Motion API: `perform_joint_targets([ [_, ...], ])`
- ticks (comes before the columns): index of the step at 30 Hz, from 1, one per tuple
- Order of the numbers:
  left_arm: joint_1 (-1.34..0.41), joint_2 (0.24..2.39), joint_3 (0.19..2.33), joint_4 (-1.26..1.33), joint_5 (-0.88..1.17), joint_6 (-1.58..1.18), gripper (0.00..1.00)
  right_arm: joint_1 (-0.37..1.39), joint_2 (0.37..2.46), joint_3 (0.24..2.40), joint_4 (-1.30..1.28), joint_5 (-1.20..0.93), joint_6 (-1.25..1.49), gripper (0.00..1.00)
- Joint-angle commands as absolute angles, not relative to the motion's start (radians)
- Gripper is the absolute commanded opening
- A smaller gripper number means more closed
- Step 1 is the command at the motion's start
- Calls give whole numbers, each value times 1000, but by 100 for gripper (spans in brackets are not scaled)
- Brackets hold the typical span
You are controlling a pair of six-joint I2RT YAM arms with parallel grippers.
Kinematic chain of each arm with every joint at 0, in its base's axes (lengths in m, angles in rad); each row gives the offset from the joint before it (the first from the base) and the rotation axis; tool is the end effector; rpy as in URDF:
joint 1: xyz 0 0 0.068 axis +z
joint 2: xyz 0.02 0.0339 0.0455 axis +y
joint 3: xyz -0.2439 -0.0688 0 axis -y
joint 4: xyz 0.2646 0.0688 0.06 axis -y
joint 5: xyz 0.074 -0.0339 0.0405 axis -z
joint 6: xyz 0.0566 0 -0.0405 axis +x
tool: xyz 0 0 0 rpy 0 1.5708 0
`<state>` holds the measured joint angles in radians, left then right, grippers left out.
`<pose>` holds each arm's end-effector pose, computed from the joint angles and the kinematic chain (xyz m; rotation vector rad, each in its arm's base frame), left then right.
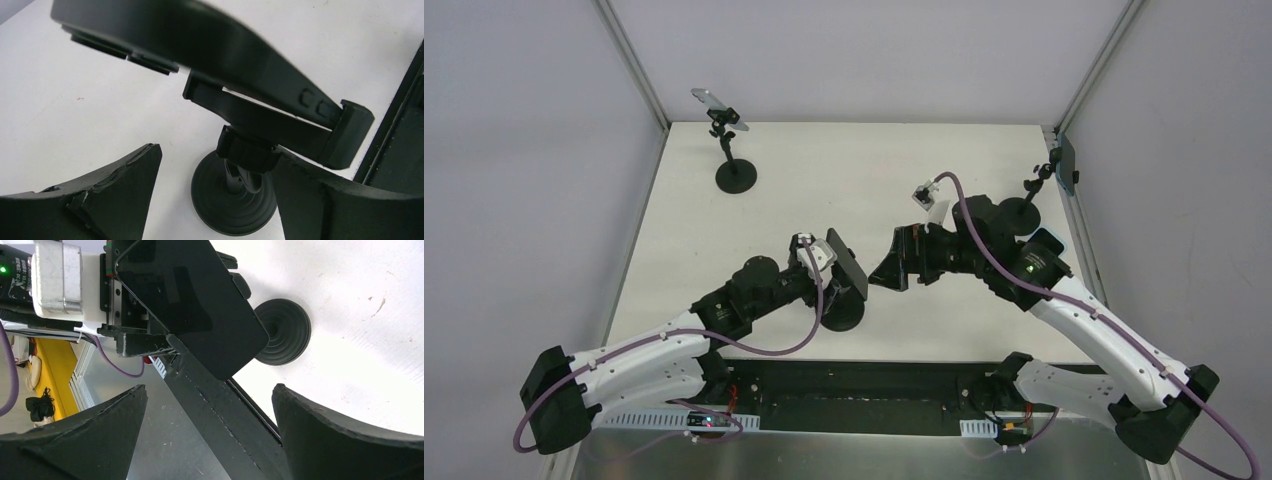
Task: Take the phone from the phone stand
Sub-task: Pick up the phone stand with the phone at the center of the board.
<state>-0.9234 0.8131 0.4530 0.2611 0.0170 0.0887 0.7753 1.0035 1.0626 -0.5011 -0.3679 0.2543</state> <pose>0.1507 -0.2009 0.2407 0.8407 1.4898 -0.6412 0.1744 0.1994 0.3405 -0.7871 1.9837 1.0039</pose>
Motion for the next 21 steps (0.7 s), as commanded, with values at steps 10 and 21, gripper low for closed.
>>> perform_joint_targets([
  [10, -930, 862, 516, 341, 81, 107, 14, 771, 922, 1016, -465, -382, 253, 99],
  [21, -928, 775, 467, 342, 254, 91, 0, 770, 958, 974, -310, -523, 139, 99],
])
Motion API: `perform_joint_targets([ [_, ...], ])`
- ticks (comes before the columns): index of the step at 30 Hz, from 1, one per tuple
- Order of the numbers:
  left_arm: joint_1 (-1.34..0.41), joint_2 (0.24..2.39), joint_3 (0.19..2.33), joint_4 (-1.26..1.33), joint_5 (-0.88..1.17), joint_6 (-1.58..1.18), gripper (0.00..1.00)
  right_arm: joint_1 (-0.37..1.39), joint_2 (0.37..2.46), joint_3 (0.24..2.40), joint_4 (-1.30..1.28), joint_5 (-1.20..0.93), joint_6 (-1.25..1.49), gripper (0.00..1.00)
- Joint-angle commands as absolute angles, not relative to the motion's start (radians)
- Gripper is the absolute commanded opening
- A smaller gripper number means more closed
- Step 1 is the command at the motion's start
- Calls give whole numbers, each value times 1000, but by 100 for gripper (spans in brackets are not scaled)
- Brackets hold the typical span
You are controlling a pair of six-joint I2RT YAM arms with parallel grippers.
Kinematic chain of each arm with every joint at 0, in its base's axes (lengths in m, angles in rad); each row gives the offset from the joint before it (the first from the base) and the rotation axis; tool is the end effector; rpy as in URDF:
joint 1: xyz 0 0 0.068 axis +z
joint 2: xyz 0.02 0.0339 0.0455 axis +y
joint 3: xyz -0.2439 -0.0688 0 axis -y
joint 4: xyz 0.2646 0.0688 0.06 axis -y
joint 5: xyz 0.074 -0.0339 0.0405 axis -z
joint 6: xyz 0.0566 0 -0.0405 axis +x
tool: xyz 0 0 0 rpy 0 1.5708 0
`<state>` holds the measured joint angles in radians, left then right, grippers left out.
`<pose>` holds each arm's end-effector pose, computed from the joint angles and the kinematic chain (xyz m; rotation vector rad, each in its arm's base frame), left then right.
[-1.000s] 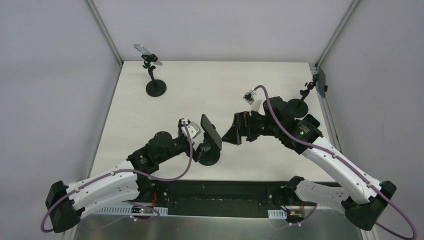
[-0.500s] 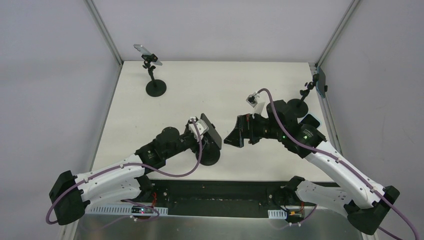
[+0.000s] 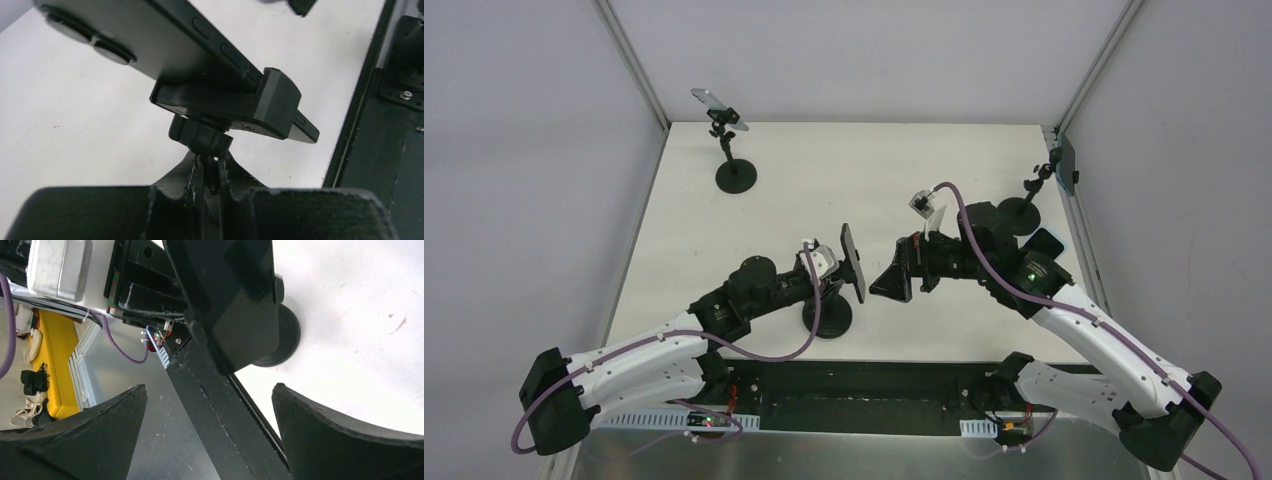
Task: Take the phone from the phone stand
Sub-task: Pick up the phone stand with the phone at the center of the board.
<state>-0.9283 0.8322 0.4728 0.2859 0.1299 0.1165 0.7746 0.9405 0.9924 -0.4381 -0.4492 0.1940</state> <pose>0.1465 -0.2080 0.2474 0.9324 1.4146 -0.7214 0.1637 0.1946 0.3371 -0.8889 1.8743 1.0569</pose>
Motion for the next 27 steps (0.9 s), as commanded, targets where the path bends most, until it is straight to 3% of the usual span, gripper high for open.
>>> perform_joint_targets([
  [1, -928, 767, 460, 342, 276, 86, 0, 770, 971, 973, -285, -539, 136, 99],
  [8, -927, 692, 416, 342, 336, 37, 0, 770, 1078, 991, -166, -597, 198, 99],
  [16, -928, 649, 387, 342, 311, 25, 0, 782, 1087, 858, 117, -485, 393, 99],
  [27, -928, 658, 387, 341, 304, 25, 0, 866, 1071, 841, 135, -404, 367, 99],
])
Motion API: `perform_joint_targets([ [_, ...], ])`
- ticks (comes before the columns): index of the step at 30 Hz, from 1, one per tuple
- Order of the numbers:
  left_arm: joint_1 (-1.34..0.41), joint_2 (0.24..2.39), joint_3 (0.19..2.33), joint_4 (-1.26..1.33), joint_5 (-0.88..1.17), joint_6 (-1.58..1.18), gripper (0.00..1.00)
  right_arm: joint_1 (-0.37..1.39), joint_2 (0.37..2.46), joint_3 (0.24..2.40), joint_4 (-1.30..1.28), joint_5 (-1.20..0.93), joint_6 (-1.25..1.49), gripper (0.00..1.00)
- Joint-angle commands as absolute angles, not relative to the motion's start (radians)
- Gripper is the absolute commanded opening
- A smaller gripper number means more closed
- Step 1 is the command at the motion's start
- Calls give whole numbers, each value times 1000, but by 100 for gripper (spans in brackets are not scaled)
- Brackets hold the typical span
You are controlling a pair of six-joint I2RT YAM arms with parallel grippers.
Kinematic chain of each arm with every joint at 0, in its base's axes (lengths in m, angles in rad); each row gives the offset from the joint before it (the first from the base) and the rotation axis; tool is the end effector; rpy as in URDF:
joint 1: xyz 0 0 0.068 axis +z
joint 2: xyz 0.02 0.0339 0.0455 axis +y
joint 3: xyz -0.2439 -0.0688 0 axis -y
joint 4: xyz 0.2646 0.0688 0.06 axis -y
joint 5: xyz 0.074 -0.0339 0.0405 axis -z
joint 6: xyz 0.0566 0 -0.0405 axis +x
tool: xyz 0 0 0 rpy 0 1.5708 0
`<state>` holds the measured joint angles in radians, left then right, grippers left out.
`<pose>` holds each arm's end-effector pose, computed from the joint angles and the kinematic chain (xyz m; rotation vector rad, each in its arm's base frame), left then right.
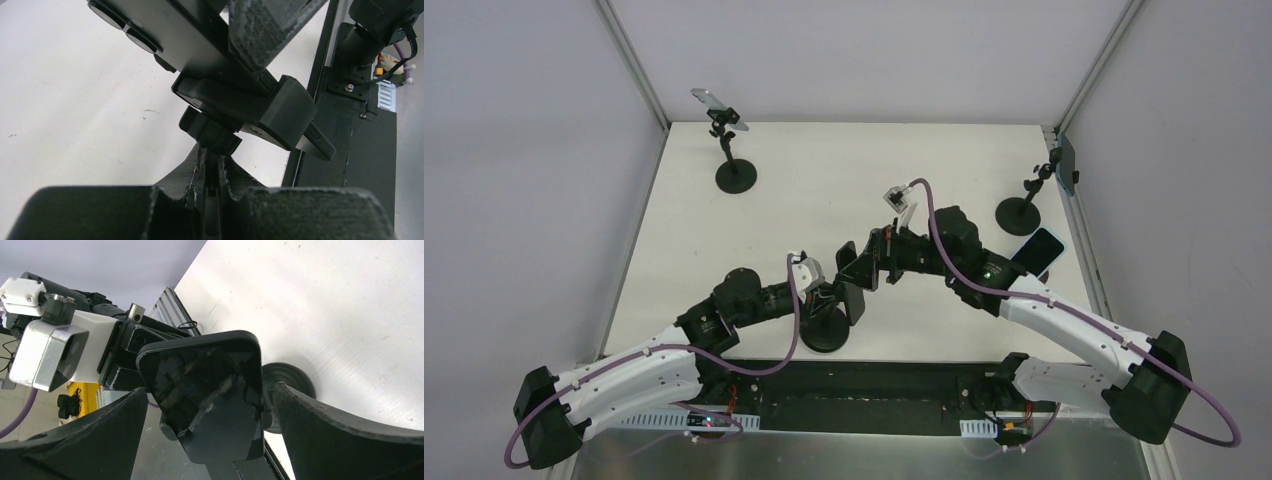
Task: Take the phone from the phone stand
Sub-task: Place the phone stand with the phone at the center of the board.
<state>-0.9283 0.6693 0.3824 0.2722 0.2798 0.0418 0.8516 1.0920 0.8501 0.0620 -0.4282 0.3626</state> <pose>0.1240 -0.1918 0.2456 0.9690 1.3489 -0.9045 0.1815 0.2430 0.3024 -0.7859 1.7410 1.2304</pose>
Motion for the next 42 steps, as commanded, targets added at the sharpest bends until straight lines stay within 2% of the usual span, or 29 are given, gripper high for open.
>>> perform_joint_targets([
  [1, -928, 655, 385, 341, 298, 26, 0, 870, 1067, 839, 131, -410, 364, 99],
  [9, -928, 643, 376, 341, 286, 24, 0, 922, 1047, 815, 84, -300, 345, 99],
  [17, -927, 658, 382, 342, 314, 20, 0, 942, 1101, 846, 93, -301, 330, 99],
  [19, -928, 659, 383, 342, 321, 18, 0, 942, 1116, 867, 63, -301, 309, 96],
  [22, -927, 655, 383, 341, 336, 18, 0, 942, 1127, 898, 12, -304, 268, 84],
  [26, -921, 651, 382, 341, 366, 15, 0, 943, 1111, 909, 5, -308, 212, 52],
  [29, -907, 651, 382, 341, 420, 9, 0, 945, 1095, 918, -30, -358, 166, 36],
  [31, -898, 652, 383, 341, 469, 4, 0, 952, 1083, 917, -36, -393, 115, 20],
  [33, -889, 653, 387, 341, 503, 3, 0, 971, 1065, 905, -32, -398, 48, 15],
  [37, -885, 654, 387, 342, 514, 3, 0, 1022, 1019, 861, -10, -397, -101, 15],
  [41, -883, 652, 387, 342, 519, 3, 0, 1055, 976, 812, 32, -422, -236, 0],
  [42, -883, 652, 386, 341, 521, 3, 0, 1063, 967, 802, 39, -421, -263, 0],
])
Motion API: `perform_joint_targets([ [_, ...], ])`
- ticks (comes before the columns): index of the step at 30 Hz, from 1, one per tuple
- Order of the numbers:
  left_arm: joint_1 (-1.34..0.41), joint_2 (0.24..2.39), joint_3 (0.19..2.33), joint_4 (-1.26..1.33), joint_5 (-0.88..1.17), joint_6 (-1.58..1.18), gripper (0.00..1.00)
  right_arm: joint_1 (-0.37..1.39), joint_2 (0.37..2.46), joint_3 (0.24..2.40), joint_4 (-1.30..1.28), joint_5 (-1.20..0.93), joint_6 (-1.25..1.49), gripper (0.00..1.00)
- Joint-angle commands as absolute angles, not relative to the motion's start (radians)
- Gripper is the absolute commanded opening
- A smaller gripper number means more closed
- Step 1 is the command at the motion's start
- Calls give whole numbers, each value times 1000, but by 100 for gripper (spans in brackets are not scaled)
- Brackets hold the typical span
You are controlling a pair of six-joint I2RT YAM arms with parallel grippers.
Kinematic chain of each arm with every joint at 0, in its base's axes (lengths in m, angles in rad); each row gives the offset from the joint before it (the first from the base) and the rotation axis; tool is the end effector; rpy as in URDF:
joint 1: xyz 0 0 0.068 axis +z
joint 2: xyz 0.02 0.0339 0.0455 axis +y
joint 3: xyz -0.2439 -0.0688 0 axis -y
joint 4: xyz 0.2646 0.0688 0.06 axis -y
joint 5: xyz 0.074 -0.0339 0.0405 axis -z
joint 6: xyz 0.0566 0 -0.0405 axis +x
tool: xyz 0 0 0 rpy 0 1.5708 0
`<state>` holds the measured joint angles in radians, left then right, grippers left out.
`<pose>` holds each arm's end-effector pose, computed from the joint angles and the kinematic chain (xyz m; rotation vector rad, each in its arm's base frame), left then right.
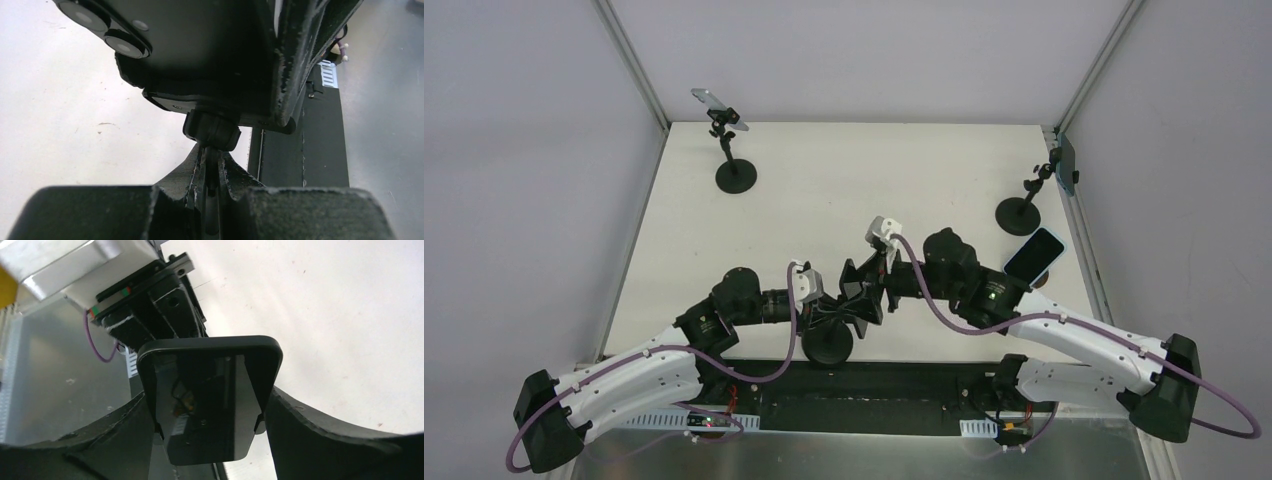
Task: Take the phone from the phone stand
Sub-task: Place the phone stand with the phone at the center of the board.
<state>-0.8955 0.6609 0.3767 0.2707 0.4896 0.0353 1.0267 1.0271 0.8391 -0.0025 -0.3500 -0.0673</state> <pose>0.1181 -0.1901 0.2449 1.0949 1.2815 -1.0448 0.1334 0.2580 0.3076 -1.1872 1.4327 0.9903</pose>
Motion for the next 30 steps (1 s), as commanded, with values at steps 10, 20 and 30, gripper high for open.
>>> perform_joint_targets([
  [10, -878, 643, 382, 341, 535, 3, 0, 1109, 906, 753, 48, -441, -512, 0],
  [20, -878, 613, 389, 341, 421, -31, 92, 1111, 920, 782, 108, -380, -369, 0],
  [30, -876, 508, 407, 304, 488, -18, 100, 1107, 925, 814, 80, -321, -389, 0],
])
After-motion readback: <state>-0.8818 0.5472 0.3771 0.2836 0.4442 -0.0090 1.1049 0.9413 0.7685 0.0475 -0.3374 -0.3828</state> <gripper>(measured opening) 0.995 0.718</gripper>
